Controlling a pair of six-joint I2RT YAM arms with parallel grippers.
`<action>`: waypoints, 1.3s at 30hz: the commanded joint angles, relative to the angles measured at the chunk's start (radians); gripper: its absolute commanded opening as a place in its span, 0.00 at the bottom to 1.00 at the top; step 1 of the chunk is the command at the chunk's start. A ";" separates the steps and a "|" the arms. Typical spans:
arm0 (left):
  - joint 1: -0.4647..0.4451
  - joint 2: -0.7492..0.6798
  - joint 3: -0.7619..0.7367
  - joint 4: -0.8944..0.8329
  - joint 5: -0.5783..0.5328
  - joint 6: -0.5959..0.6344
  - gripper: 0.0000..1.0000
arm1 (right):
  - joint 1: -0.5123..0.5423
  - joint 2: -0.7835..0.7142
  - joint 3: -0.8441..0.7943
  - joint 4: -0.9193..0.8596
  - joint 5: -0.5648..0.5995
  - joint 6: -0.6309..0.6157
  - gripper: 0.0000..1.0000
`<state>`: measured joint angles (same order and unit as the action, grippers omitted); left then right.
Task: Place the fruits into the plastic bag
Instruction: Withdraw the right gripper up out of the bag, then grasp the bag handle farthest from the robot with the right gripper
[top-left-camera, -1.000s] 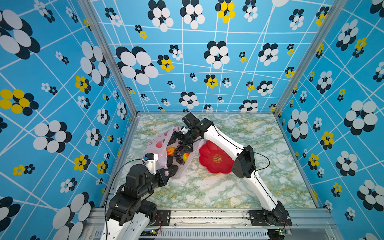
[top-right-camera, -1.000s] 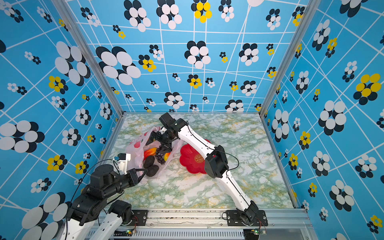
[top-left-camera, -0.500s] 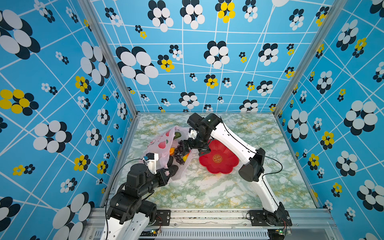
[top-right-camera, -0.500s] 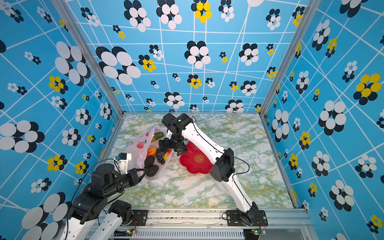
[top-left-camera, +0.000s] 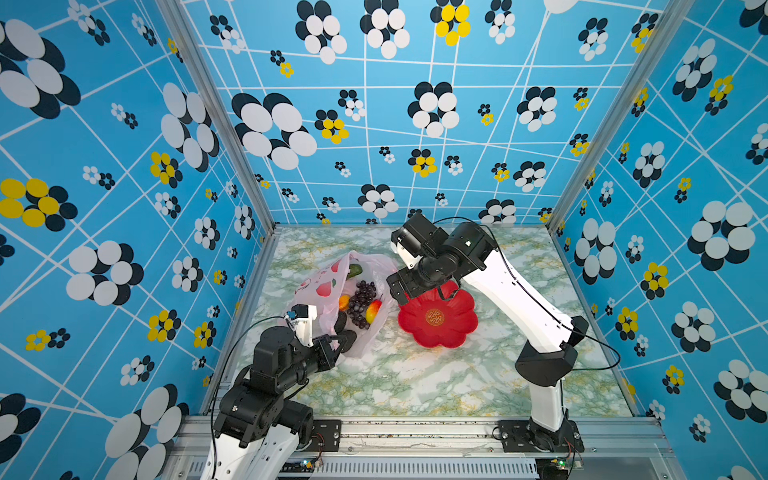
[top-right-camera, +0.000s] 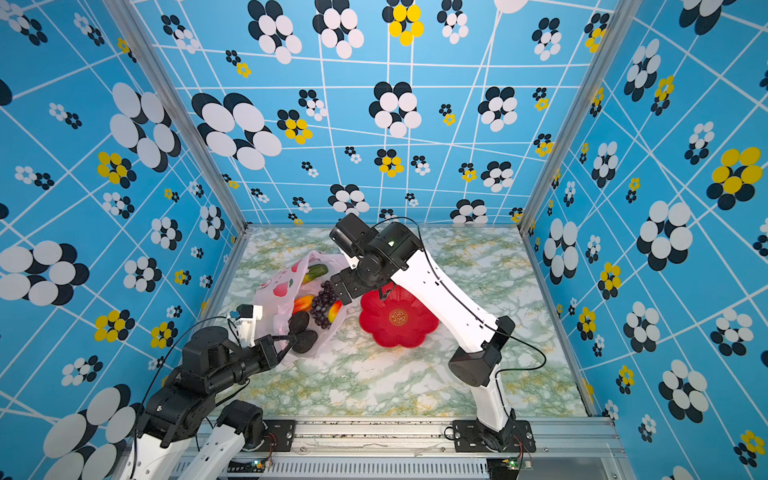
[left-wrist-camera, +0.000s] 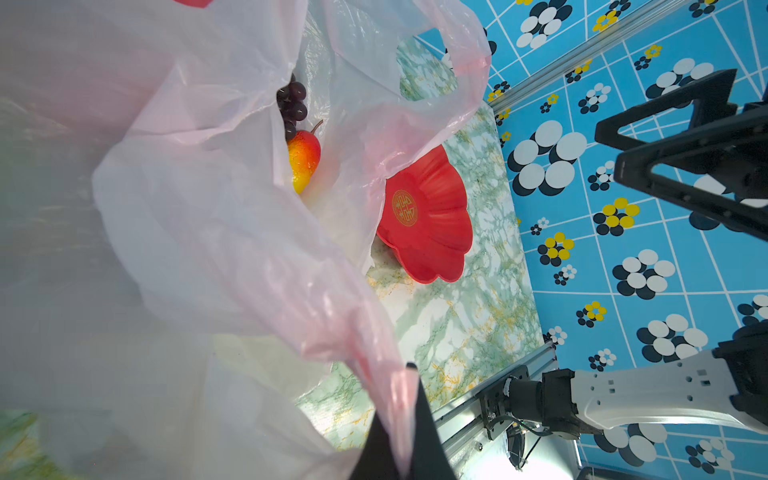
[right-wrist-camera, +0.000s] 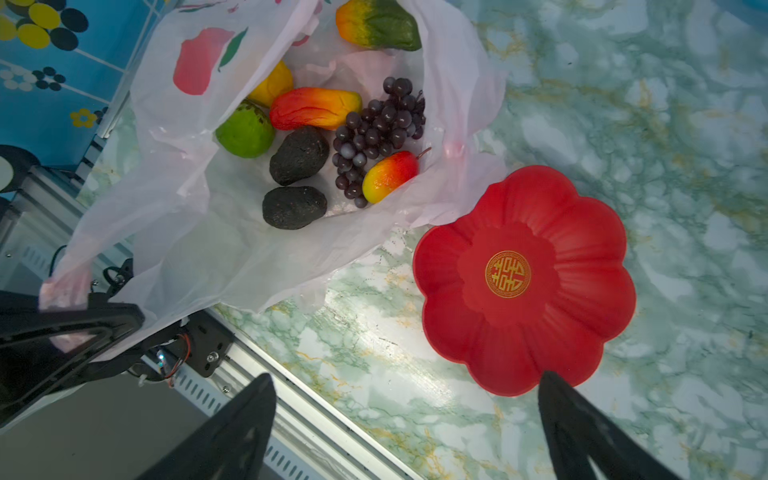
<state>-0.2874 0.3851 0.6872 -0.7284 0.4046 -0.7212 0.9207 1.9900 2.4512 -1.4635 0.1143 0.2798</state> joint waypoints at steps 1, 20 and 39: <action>0.009 0.010 0.014 0.023 0.014 -0.004 0.00 | -0.019 0.055 0.018 0.029 0.057 -0.058 0.99; 0.009 0.004 0.029 -0.003 -0.004 0.008 0.00 | -0.154 0.320 0.203 0.014 -0.181 -0.066 0.91; 0.009 -0.024 0.024 -0.038 -0.021 0.002 0.00 | -0.189 0.393 0.208 0.107 -0.254 0.006 0.68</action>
<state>-0.2871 0.3737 0.6891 -0.7437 0.3939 -0.7212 0.7380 2.3699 2.6343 -1.3766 -0.1127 0.2684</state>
